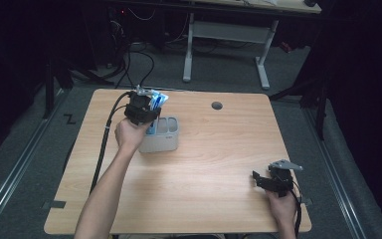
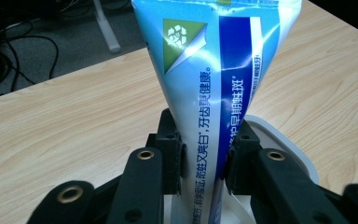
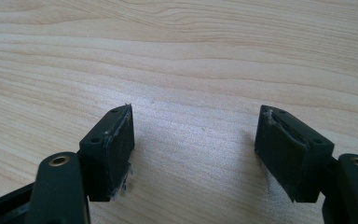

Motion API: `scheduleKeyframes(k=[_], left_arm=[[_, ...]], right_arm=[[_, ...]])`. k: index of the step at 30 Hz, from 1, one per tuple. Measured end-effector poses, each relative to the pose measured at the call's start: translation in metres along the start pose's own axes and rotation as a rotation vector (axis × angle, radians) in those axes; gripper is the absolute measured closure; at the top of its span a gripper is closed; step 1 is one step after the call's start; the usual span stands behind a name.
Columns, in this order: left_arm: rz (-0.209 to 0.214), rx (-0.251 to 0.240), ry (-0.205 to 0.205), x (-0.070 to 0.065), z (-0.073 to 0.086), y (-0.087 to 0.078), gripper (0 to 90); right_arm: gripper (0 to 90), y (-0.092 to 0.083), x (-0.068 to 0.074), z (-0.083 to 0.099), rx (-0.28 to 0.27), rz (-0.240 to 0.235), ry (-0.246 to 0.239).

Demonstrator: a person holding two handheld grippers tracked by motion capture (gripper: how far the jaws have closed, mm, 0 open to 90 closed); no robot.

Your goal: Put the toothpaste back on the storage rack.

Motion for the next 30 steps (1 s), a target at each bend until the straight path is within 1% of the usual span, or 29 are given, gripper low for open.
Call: scheduleKeyframes(k=[3, 6, 10, 16, 21, 24, 28, 30], left_arm=[[-0.001, -0.004, 0.003, -0.001, 0.001, -0.001, 71.8], [-0.002, 0.003, 0.018, -0.004, 0.002, -0.001, 71.7], [-0.002, 0.004, 0.017, -0.004, 0.004, 0.0, 71.6], [-0.009, 0.007, 0.034, -0.007, 0.003, -0.001, 71.6], [-0.008, -0.002, 0.02, -0.006, 0.005, -0.002, 71.6], [-0.011, 0.005, 0.015, -0.006, 0.011, 0.001, 71.6], [-0.015, 0.002, -0.005, -0.005, 0.017, 0.003, 71.5], [-0.01, 0.001, -0.008, -0.005, 0.019, 0.004, 71.5]], right_arm=[[28.3, 0.0, 0.0, 0.0, -0.001, 0.0, -0.005], [28.3, 0.0, 0.0, 0.0, 0.0, 0.001, -0.005], [28.2, 0.0, 0.0, 0.0, 0.0, 0.001, -0.002], [28.3, 0.0, 0.0, 0.0, 0.0, 0.002, -0.004], [28.2, 0.0, 0.0, 0.0, 0.0, 0.002, -0.004], [28.2, 0.0, 0.0, 0.0, 0.0, 0.001, -0.003], [28.3, 0.0, 0.0, 0.0, 0.0, 0.002, -0.004], [28.2, 0.0, 0.0, 0.0, 0.0, 0.002, -0.004]])
Point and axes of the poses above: each handheld gripper's, and its own axes: y roughly forward along the jaws, z roughly out of its underside, x roughly to its left, the point moved 5 cm from there along y, roughly forward along the jaws, and after that the axes turned 13 degrees about y, right-handed, at the moved point
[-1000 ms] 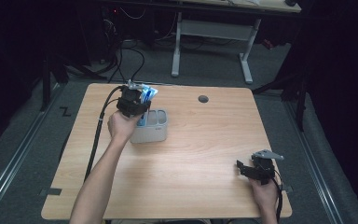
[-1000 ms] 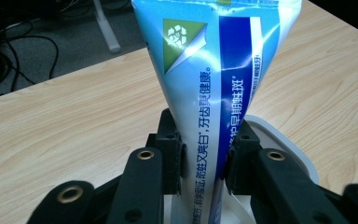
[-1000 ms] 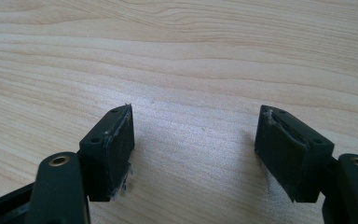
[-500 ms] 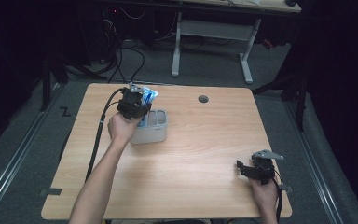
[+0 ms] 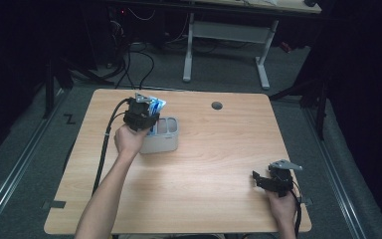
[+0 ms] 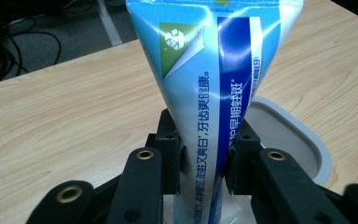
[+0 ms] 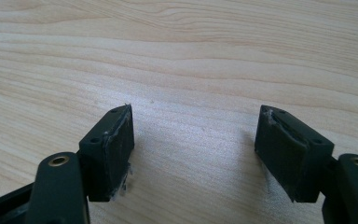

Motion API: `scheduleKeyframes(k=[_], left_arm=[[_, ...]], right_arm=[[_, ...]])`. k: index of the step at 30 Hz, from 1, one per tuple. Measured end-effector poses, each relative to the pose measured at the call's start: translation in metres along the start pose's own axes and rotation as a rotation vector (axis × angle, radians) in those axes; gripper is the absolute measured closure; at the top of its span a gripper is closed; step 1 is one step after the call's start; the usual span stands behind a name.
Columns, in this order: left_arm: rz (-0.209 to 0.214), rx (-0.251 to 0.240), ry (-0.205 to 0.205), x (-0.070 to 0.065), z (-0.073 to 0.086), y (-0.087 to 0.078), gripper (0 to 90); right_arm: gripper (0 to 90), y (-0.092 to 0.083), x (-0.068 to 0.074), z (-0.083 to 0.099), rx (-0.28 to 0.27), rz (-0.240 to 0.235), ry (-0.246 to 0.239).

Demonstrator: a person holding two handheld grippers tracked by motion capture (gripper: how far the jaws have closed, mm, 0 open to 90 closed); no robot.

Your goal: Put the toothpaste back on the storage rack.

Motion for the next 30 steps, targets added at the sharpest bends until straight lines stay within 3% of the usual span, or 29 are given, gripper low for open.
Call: scheduleKeyframes(k=[9, 22, 30], left_arm=[[0.006, 0.024, 0.016, -0.004, 0.005, 0.002, 70.8], [-0.006, -0.001, -0.001, -0.007, 0.01, 0.0, 69.1], [-0.02, 0.005, -0.009, -0.006, 0.015, -0.003, 59.5]], right_arm=[[28.3, 0.0, 0.0, 0.0, 0.001, 0.003, 0.003], [28.2, 0.0, 0.0, 0.0, 0.0, 0.003, -0.001], [28.3, 0.0, 0.0, 0.0, 0.0, 0.002, -0.002]])
Point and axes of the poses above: each handheld gripper's, and its own axes: y roughly forward along the jaws, z roughly out of its underside, x roughly to its left, the point moved 5 cm from there along y, roughly forward along the jaws, and after that the axes turned 13 degrees about y, right-handed, at the moved point
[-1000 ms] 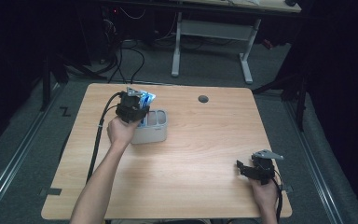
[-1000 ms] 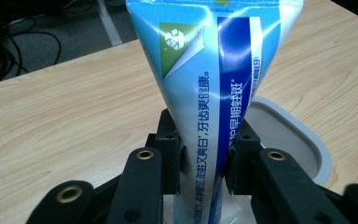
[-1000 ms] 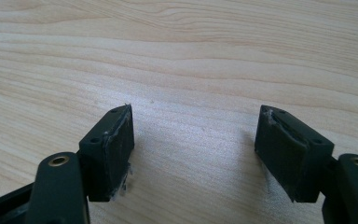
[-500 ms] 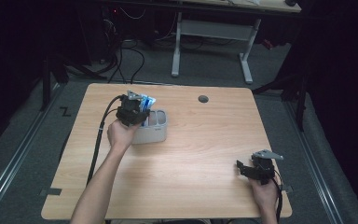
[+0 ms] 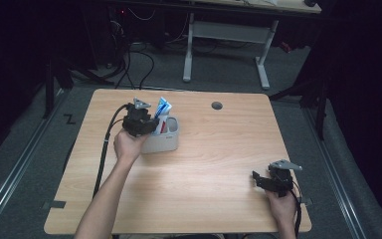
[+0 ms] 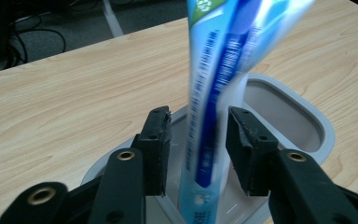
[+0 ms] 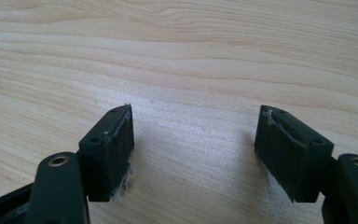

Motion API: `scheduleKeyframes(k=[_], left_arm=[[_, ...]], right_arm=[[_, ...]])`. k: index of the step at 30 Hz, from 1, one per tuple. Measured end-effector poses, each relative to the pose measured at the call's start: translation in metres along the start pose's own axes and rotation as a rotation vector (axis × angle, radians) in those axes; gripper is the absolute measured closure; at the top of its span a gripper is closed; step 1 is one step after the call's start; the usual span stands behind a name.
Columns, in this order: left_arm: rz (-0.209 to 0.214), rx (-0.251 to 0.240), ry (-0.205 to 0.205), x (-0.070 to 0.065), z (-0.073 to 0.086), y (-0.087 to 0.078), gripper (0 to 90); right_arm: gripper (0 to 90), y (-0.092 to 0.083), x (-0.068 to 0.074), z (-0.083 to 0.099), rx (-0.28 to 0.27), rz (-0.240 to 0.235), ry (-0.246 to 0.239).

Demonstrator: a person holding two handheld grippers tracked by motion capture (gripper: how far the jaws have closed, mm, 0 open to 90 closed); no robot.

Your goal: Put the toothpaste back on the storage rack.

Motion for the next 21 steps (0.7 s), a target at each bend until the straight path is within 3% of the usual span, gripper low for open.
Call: scheduleKeyframes(k=[3, 10, 21], left_arm=[[-0.005, -0.004, 0.008, 0.0, 0.001, -0.002, 56.5], [-0.003, -0.048, -0.032, 0.001, 0.003, -0.012, 47.1], [-0.02, -0.09, -0.038, 0.007, 0.005, -0.034, 44.4]], right_arm=[[28.3, 0.0, 0.0, 0.0, 0.0, 0.0, 0.0], [28.2, 0.0, 0.0, 0.0, 0.0, 0.001, 0.001], [28.2, 0.0, 0.0, 0.0, -0.001, 0.002, 0.0]])
Point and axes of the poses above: each handheld gripper's, and its own axes: y roughly forward along the jaws, z roughly out of its underside, x roughly to its left, the point moved 5 cm from there along y, roughly forward along the jaws, and after that the axes turned 13 degrees about y, right-handed, at the moved point
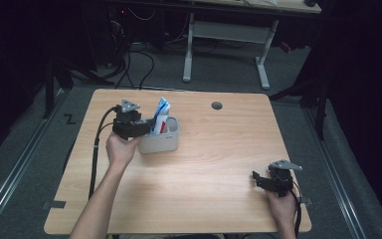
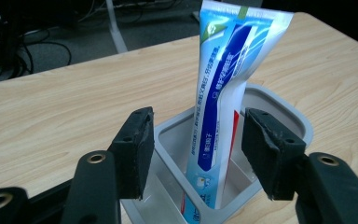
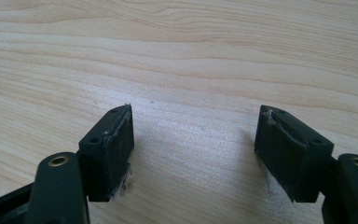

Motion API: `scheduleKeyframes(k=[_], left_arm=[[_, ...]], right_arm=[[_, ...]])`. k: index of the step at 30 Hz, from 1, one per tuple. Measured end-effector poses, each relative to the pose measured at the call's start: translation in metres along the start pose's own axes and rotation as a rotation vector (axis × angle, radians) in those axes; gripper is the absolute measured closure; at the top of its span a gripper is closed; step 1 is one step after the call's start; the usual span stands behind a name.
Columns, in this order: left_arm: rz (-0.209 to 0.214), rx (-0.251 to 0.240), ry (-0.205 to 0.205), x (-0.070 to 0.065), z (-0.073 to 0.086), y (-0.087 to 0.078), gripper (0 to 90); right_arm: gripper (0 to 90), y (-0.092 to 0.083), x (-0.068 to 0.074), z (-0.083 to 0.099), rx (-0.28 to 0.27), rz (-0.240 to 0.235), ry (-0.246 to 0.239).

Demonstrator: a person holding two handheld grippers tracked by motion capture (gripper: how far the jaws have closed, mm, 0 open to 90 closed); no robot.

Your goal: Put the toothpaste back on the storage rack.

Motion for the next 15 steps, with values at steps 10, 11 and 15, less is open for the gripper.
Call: scheduleKeyframes(k=[10, 11, 15], left_arm=[[-0.002, -0.047, -0.042, 0.006, 0.008, -0.018, 44.2], [-0.004, -0.048, -0.042, 0.006, 0.01, -0.02, 44.2], [-0.016, -0.048, -0.045, 0.009, 0.014, -0.027, 44.2]], right_arm=[[28.2, 0.0, 0.0, 0.0, 0.0, 0.0, -0.002], [28.2, 0.0, 0.0, 0.0, 0.0, 0.0, -0.002], [28.2, 0.0, 0.0, 0.0, 0.0, 0.0, -0.001]])
Point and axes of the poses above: each handheld gripper's, and its own axes: y roughly forward along the jaws, z roughly out of its underside, x roughly to its left, the point moved 5 cm from there along y, roughly forward along the jaws, and after that the axes turned 13 degrees about y, right-handed, at the moved point
